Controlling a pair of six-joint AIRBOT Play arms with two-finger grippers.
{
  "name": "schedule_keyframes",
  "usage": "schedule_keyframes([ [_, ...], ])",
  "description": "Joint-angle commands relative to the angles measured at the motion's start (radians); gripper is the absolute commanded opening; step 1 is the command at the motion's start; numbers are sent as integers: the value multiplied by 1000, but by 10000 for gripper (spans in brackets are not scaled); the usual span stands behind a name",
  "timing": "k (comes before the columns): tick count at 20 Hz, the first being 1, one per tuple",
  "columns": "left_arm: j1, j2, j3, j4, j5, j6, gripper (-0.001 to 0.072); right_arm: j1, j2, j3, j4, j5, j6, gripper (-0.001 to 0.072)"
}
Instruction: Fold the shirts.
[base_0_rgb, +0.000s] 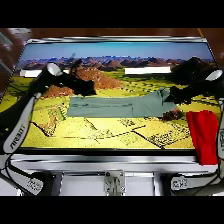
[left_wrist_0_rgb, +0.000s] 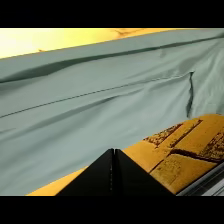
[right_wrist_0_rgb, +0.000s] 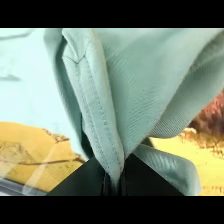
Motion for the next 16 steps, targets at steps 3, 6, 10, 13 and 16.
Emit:
schedule_keyframes([
  [3,-237,-153,2,-288,250,51,37,1,278,1,5,146,24,69],
  [6,-295,-208,2,-424,280,109,38,1,393,1,7,178,57,69],
  [10,-381,-262,3,-508,320,110,37,1,494,1,23,194,93,69],
  [13,-433,-313,3,-621,347,123,37,1,532,1,62,208,126,70],
  [16,-457,-360,2,-834,326,216,38,1,535,1,61,214,139,69],
])
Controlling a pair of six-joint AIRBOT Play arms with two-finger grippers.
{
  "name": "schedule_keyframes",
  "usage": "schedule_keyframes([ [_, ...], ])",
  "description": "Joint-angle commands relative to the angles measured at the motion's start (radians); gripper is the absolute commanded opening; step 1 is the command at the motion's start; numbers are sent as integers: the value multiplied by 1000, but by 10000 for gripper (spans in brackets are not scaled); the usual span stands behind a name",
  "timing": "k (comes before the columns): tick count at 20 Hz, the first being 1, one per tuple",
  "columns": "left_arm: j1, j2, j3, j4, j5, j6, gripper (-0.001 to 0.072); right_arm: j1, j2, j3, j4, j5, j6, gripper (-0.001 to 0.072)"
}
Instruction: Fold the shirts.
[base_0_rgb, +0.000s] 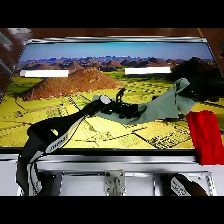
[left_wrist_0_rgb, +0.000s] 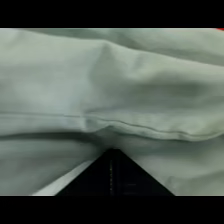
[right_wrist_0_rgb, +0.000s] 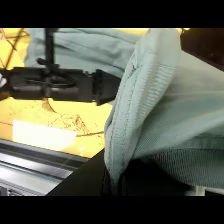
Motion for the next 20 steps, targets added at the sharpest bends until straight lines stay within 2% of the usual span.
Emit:
schedule_keyframes([
  [1,-29,-50,0,-243,-16,105,37,1,19,0,11,7,29,70],
  [5,82,-23,0,-261,-57,182,34,2,5,0,6,-18,34,69],
  [9,300,139,0,-90,-53,181,34,66,-91,0,85,-86,13,69],
  [14,578,405,0,68,-114,180,35,429,-279,1,88,-405,-28,69],
  [17,711,538,0,74,-245,181,36,619,-436,1,148,-610,-28,69],
  [20,783,631,0,74,-369,181,36,734,-607,1,262,-739,-28,76],
])
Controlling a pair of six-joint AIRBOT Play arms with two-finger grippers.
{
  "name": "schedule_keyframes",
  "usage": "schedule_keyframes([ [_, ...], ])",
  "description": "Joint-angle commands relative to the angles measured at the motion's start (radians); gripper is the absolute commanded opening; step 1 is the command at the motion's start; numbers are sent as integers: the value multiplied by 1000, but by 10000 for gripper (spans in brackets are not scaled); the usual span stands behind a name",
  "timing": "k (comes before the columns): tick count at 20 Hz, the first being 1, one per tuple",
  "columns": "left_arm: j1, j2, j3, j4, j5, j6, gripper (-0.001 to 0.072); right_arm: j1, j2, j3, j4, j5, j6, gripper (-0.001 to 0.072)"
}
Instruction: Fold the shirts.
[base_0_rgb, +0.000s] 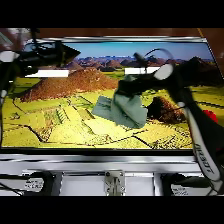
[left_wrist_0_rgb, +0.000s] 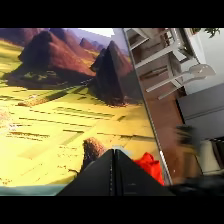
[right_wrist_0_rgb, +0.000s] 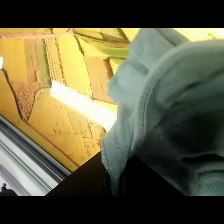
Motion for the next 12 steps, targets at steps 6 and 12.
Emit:
schedule_keyframes([
  [6,66,145,-1,30,-278,2,36,141,-303,2,508,-250,-125,580],
  [12,27,143,-1,101,-271,2,36,-90,-144,2,202,101,-80,580],
])
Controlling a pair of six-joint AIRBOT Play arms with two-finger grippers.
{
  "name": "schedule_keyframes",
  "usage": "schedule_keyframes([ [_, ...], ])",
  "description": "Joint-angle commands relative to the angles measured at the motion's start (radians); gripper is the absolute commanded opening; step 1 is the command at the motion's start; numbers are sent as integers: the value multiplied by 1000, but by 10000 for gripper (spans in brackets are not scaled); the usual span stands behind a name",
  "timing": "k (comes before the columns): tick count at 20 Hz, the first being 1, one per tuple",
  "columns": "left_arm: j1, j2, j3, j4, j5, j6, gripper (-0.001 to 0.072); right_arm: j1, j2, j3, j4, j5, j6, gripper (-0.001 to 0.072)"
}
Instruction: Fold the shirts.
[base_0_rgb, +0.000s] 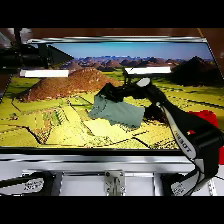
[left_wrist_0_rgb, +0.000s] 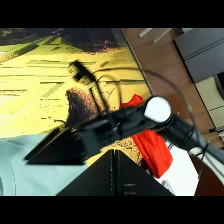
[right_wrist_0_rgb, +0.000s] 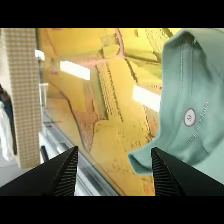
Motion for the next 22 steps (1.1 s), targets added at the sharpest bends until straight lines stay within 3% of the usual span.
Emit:
schedule_keyframes([
  [1,-7,3,0,39,-9,0,36,-153,95,0,-323,270,83,580],
  [3,-3,3,0,54,-10,-1,36,-256,141,-1,-618,441,182,611],
  [4,-3,3,0,65,-10,-1,36,-299,143,-6,-718,525,210,662],
  [5,-3,3,0,77,-10,-1,36,-328,142,-28,-753,568,211,662],
  [7,-3,3,0,93,-10,-5,36,-353,142,-116,-724,534,210,662],
  [11,-3,2,0,99,-10,-23,36,-320,101,-261,-585,338,209,663],
  [17,-3,1,0,99,-9,-23,36,-314,-17,-264,-414,254,183,655],
  [18,-3,1,0,99,-9,-23,36,-314,-19,-264,-401,223,182,589],
  [19,-3,1,0,99,-9,-23,36,-314,-19,-264,-365,193,166,371],
  [20,-3,1,0,99,-9,-24,36,-317,-19,-260,-311,183,121,87],
  [22,-3,1,0,99,-9,-39,36,-335,-6,-221,-201,213,-45,68],
])
